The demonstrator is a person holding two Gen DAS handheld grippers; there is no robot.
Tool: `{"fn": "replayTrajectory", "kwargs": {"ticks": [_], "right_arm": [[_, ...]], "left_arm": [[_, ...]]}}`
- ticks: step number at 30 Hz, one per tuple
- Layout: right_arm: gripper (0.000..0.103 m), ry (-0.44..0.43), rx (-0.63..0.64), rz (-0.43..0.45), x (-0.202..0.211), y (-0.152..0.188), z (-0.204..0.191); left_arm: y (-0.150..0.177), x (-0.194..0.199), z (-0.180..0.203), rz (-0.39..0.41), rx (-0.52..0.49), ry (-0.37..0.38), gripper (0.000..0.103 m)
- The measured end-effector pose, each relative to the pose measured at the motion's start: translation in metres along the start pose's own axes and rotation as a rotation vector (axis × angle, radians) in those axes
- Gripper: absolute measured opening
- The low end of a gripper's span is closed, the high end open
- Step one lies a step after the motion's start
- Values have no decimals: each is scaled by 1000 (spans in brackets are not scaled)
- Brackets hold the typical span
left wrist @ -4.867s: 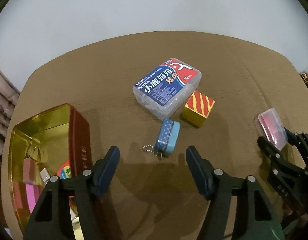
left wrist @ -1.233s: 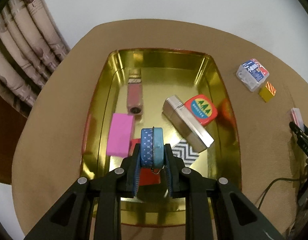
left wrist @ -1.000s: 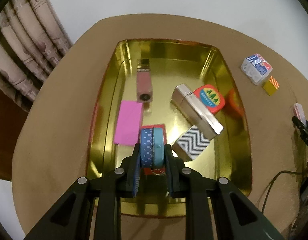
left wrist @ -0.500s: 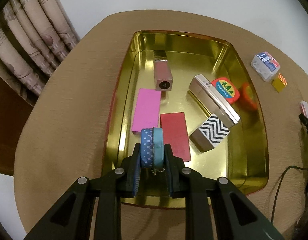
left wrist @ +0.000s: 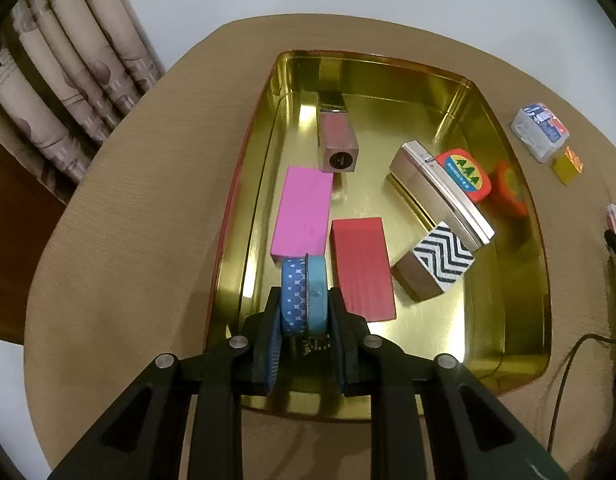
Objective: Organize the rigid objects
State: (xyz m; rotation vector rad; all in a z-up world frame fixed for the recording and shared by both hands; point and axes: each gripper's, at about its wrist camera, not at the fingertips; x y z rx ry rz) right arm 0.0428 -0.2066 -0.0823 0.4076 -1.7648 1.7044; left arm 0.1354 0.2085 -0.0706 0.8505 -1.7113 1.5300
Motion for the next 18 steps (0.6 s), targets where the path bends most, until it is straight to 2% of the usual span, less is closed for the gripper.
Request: {"fn": "replayTrajectory", "kwargs": {"ticks": [12, 18], "right_arm": [[55, 0, 0, 1, 0, 0, 0], [55, 0, -1, 1, 0, 1, 0]], "left_arm": [[-6, -4, -1, 3, -1, 5, 19], [-8, -2, -7, 2, 14, 4, 23]]}}
Point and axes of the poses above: each gripper's, at about its wrist camera, not at the fingertips, and x roughly against the way its jaws point, z to its right, y to its underside, and after that the axes turned 11 degrees about z, right-handed
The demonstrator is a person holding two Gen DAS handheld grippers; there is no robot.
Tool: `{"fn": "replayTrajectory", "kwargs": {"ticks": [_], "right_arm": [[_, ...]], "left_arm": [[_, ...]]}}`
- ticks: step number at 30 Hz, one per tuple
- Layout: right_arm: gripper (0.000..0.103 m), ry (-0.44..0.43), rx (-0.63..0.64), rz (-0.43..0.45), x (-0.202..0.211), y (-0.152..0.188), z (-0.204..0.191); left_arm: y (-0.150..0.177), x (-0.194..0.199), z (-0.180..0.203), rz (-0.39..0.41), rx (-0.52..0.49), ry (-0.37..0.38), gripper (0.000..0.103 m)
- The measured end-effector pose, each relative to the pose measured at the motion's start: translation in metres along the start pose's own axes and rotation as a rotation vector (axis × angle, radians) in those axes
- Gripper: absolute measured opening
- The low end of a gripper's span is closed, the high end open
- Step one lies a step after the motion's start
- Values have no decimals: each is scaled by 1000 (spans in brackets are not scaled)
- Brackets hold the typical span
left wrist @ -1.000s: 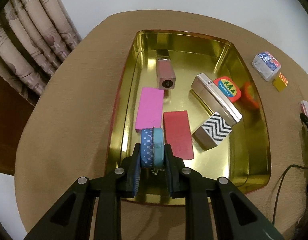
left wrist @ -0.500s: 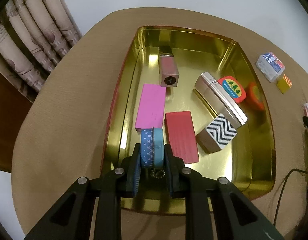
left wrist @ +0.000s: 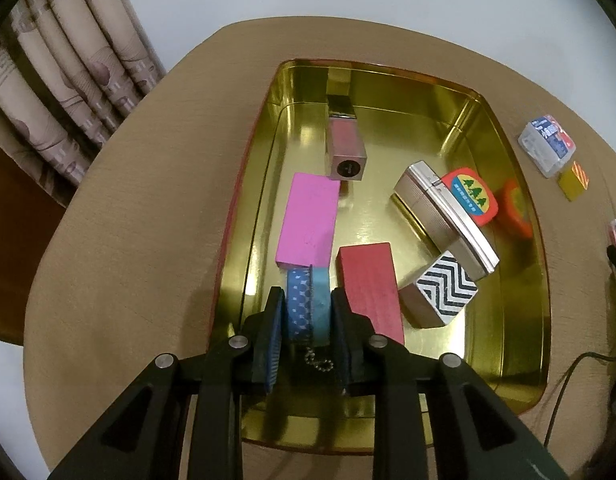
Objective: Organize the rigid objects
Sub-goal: 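Open the left tool to release the blue keychain tin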
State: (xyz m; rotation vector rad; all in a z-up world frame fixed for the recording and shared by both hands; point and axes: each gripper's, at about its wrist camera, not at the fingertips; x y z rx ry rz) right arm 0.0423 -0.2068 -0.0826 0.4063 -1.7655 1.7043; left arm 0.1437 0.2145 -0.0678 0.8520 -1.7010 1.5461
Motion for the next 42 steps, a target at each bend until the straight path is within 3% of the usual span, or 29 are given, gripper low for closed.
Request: {"fn": "replayTrajectory", "kwargs": {"ticks": [5, 12, 21, 30, 36, 38, 42], "right_arm": [[55, 0, 0, 0, 0, 0, 0], [55, 1, 1, 0, 0, 0, 0], [55, 2, 3, 0, 0, 1, 2], [54, 12, 19, 3, 3, 0, -9], [54, 23, 18, 1, 3, 0, -12], [54, 32, 19, -4, 2, -1, -14], [54, 52, 9, -19, 3, -2, -19]], "left_arm": [[-1, 5, -5, -1, 31, 22, 34], [-4, 22, -4, 59, 60, 17, 34], [-3, 51, 17, 183, 37, -53, 36], [0, 46, 10, 205, 47, -64, 44], [-3, 46, 7, 221, 33, -95, 57], [-4, 47, 9, 229, 23, -109, 68], [-4, 50, 9, 236, 26, -95, 74]]}}
Point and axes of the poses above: each gripper's, at about its wrist camera, not at the fingertips, and x roughly against the way its jaws point, z to its right, y to its underside, and after that the axes turned 11 degrees about z, right-handed
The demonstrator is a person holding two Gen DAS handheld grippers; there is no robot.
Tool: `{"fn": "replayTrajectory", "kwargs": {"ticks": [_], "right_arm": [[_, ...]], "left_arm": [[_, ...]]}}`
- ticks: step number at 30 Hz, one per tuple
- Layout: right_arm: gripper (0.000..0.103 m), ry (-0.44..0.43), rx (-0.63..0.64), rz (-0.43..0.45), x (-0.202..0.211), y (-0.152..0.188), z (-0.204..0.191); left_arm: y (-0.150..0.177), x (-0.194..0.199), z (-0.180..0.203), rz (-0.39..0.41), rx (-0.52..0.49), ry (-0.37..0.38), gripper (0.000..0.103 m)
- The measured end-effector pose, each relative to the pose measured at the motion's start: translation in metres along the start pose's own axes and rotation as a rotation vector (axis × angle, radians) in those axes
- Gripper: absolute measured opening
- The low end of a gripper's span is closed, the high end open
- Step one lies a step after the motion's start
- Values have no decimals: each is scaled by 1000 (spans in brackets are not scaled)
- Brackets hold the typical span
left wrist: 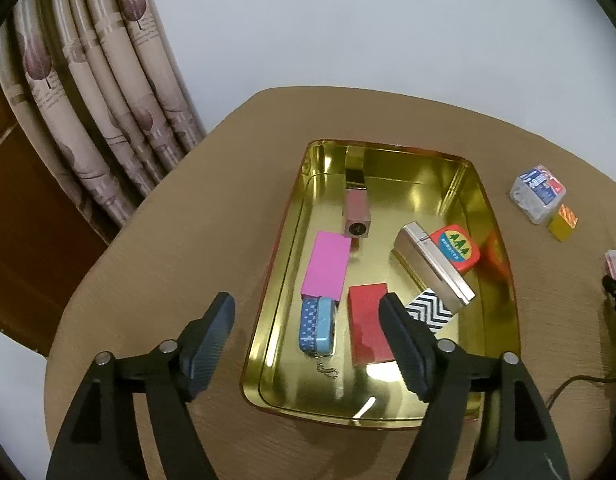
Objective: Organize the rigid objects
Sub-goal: 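Open the left tool to release the blue keychain tin, then lower the clear box with red card into the gold tin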
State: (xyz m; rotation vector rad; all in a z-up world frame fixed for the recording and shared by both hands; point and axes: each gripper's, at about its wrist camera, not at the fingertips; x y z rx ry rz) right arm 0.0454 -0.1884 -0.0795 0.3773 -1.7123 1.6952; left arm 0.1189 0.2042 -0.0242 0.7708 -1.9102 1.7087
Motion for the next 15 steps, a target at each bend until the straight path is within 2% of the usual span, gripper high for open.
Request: {"fn": "replayTrajectory", "kwargs": {"ticks": [5, 15], "right_arm": [[54, 10, -1, -13, 6, -1, -8], [54, -30, 4, -13, 19, -3, -30]], "left_arm": [[-1, 3, 1, 9, -14, -10, 80], [-3, 4, -4, 6, 12, -3, 81]]}}
Point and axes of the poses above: each gripper's, at about its wrist camera, not at the fingertips, and x roughly against the way its jaws point, z to its right, y to its underside, and after that the axes turned 11 degrees about z, right-handed
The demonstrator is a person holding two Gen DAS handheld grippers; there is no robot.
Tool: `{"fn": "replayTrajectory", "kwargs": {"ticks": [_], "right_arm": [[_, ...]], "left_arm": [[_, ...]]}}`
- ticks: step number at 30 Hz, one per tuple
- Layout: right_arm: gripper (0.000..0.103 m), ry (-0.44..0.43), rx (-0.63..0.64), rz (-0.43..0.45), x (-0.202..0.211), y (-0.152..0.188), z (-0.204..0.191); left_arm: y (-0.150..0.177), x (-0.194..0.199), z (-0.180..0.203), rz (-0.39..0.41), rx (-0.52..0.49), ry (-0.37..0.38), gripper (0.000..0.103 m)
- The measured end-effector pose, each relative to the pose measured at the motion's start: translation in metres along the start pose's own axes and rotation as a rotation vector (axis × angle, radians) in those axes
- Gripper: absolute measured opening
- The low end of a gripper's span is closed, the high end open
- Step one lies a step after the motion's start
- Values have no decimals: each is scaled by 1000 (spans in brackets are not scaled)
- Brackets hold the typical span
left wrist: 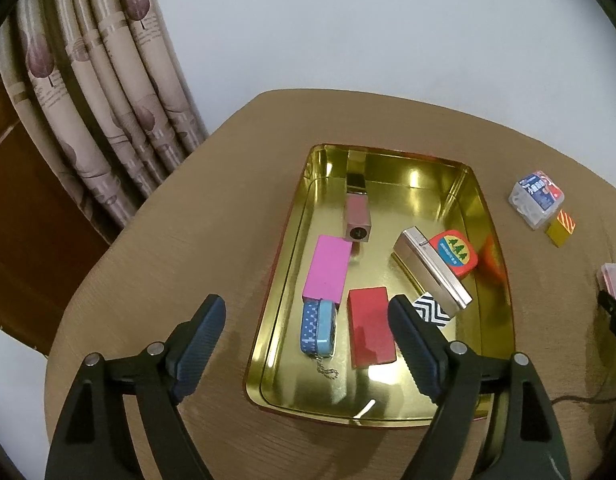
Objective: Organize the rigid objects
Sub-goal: 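Lower the clear box with red card into the gold tin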
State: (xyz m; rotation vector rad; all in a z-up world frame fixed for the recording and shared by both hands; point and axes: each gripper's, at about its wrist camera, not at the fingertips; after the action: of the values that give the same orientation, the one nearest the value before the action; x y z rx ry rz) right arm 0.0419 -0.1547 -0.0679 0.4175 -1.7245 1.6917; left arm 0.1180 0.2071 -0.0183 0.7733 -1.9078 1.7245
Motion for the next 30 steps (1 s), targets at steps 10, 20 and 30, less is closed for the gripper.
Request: {"fn": "replayTrajectory", "kwargs": {"ticks": [10, 20, 30], "right_arm": [[54, -80, 32, 24, 21, -12, -39], [54, -199, 96, 74, 54, -30, -94], [54, -339, 189, 108, 79, -41, -172]], "left_arm": [[-2, -2, -6, -5, 23, 1, 83], [-7, -4, -29, -3, 90, -19, 84], [-8, -9, -46, -15, 133, -52, 84]]}}
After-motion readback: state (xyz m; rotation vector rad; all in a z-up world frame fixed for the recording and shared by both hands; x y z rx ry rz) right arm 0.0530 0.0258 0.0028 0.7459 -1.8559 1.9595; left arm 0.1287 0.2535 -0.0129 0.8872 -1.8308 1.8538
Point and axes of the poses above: each gripper's, at about its wrist camera, not at the fingertips, and x roughly against the way its jaws point, z to its right, y to its underside, and after that the axes turned 11 degrees about z, right-handed
